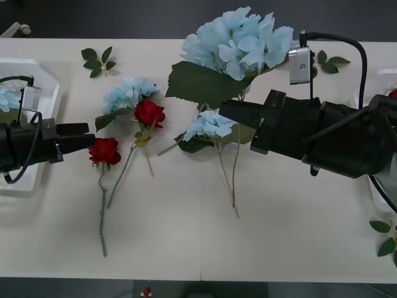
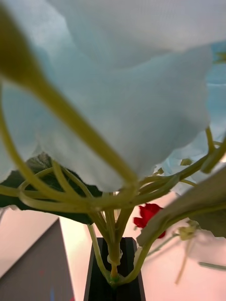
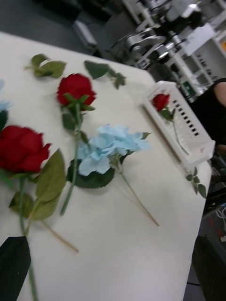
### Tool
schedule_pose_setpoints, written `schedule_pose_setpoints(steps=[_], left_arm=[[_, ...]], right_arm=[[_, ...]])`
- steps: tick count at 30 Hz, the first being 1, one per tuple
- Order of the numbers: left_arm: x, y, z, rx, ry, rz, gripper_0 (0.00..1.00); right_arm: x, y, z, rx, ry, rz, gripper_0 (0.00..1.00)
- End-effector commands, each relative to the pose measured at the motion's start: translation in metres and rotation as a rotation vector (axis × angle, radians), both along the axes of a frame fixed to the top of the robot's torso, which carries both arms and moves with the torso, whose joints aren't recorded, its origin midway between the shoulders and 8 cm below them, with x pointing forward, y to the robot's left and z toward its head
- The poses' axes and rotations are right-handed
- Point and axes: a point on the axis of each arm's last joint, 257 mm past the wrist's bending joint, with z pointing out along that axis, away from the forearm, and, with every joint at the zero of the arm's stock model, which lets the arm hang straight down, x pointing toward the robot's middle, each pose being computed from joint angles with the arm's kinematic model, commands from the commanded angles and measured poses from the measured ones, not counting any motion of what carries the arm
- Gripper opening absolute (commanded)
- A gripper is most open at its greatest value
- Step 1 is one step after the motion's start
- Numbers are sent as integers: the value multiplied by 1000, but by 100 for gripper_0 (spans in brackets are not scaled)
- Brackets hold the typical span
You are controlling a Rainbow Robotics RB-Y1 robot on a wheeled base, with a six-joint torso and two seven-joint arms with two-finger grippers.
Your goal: Put the red flowers into the right box and the blue flowers into the left box
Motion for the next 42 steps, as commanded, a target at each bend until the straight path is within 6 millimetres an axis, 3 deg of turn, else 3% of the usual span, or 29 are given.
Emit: schedule_pose_setpoints(steps=[1, 12, 20, 27, 34, 42], left_arm=[[-21, -27, 5, -72, -65, -103, 100], [-82, -114, 18, -304, -2, -315, 100], [-120, -170, 4, -414, 62, -384, 100], [-143, -187, -9, -418, 77, -403, 100], [-165, -214, 1, -466, 70, -448, 100], [-158, -247, 9, -457, 24, -434, 100]], right_arm=[[-16, 21, 14, 42, -34, 41, 0], [-43, 46, 6, 125, 106, 132, 0], [-53, 46, 0, 103, 136, 177, 0], [-53, 39, -2, 74, 139, 197, 0], [-52, 38, 0, 81, 139, 196, 0], [-53, 41, 5, 88, 139, 204, 0]])
